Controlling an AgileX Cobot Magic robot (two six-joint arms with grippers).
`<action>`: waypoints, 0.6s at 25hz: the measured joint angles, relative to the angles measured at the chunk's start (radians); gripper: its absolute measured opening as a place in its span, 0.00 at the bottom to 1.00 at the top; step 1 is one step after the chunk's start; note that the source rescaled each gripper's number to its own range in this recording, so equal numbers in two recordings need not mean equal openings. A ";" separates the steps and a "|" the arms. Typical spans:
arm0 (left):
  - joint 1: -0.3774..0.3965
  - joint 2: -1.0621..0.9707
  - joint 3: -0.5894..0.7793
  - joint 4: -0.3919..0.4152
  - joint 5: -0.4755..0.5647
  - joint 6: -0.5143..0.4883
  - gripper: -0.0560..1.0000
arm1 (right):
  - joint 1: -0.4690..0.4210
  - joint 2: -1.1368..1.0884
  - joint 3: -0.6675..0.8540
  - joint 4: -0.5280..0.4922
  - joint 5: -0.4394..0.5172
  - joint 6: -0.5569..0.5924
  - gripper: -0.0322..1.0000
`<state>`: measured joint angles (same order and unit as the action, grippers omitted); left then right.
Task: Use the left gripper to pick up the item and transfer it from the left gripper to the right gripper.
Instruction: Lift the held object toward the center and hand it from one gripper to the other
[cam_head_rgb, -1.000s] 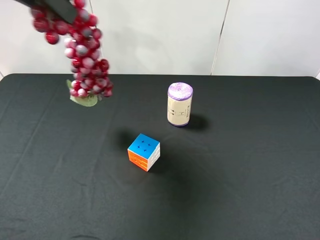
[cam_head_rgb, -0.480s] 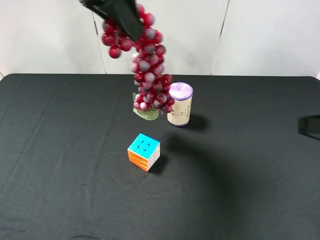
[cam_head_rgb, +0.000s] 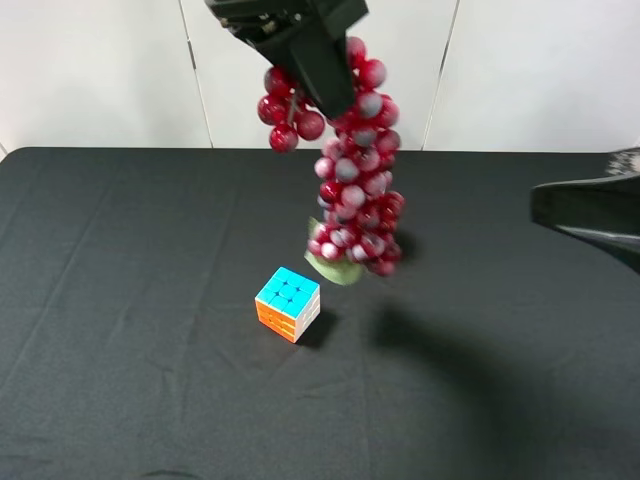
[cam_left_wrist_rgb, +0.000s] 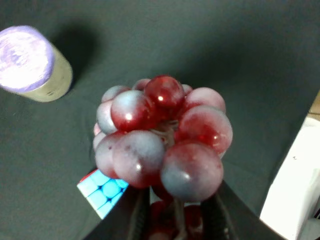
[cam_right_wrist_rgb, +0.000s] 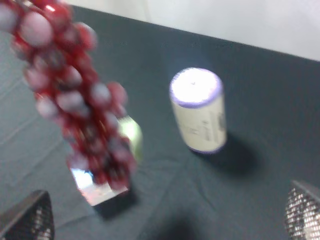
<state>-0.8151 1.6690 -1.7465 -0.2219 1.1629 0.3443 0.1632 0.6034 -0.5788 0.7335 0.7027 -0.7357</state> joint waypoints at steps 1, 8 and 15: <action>-0.009 0.000 0.000 0.000 0.000 0.003 0.06 | 0.023 0.012 0.000 0.017 -0.011 -0.029 1.00; -0.022 0.000 0.000 0.000 0.000 0.009 0.06 | 0.189 0.135 0.000 0.126 -0.120 -0.225 1.00; -0.022 0.000 0.000 0.002 0.000 0.012 0.06 | 0.393 0.336 0.000 0.148 -0.351 -0.280 1.00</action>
<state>-0.8372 1.6690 -1.7465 -0.2201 1.1629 0.3564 0.5566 0.9393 -0.5788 0.8817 0.3517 -1.0159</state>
